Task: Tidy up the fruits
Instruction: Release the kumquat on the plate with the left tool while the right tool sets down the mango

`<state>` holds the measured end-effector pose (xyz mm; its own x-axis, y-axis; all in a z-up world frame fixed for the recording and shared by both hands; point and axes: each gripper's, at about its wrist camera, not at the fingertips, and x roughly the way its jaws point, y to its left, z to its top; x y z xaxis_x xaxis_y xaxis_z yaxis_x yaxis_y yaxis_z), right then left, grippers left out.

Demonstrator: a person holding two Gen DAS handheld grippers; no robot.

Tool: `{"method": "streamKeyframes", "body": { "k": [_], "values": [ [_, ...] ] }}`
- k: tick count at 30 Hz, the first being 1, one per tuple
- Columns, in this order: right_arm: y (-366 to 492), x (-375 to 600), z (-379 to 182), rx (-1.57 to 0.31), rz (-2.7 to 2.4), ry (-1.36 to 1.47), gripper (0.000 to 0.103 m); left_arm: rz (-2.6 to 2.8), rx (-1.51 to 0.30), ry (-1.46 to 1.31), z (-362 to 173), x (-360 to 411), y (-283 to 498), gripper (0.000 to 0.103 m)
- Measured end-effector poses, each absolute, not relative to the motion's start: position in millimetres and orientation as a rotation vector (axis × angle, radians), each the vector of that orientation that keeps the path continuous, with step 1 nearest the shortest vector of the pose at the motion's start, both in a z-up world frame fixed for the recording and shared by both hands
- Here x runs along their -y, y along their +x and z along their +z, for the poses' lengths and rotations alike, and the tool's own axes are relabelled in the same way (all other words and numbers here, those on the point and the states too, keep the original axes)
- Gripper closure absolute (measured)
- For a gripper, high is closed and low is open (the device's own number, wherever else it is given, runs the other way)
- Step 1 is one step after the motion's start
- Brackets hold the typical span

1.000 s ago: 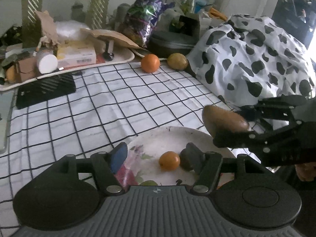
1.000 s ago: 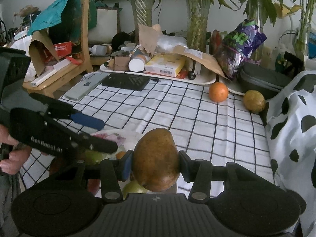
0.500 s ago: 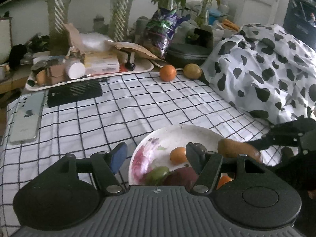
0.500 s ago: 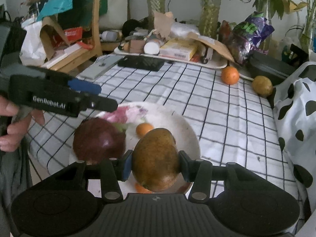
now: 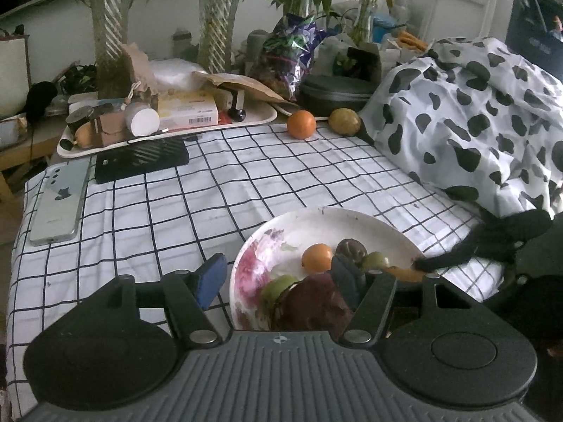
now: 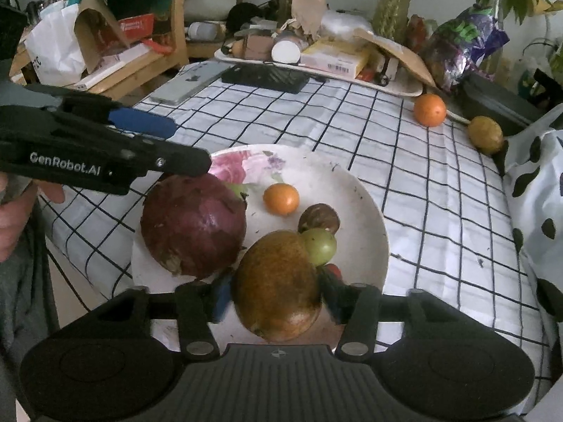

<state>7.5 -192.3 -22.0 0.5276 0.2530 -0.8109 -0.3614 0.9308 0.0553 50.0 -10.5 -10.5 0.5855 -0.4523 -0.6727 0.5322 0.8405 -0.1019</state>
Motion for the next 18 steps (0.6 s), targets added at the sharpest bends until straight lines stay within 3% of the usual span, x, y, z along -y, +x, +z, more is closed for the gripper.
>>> {"method": "streamKeyframes", "body": {
  "k": [2,18],
  "values": [
    [3.6,193.8,-15.5,-0.903,0.376,-0.110,0.007,-0.574,-0.751,0.115,-10.3,10.4,49.2,0.039],
    [-20.2,201.2,-4.7,-0.908,0.318,-0.054,0.000,-0.497,-0.748,0.107,-0.7,1.0,24.7,0.039]
  ]
}}
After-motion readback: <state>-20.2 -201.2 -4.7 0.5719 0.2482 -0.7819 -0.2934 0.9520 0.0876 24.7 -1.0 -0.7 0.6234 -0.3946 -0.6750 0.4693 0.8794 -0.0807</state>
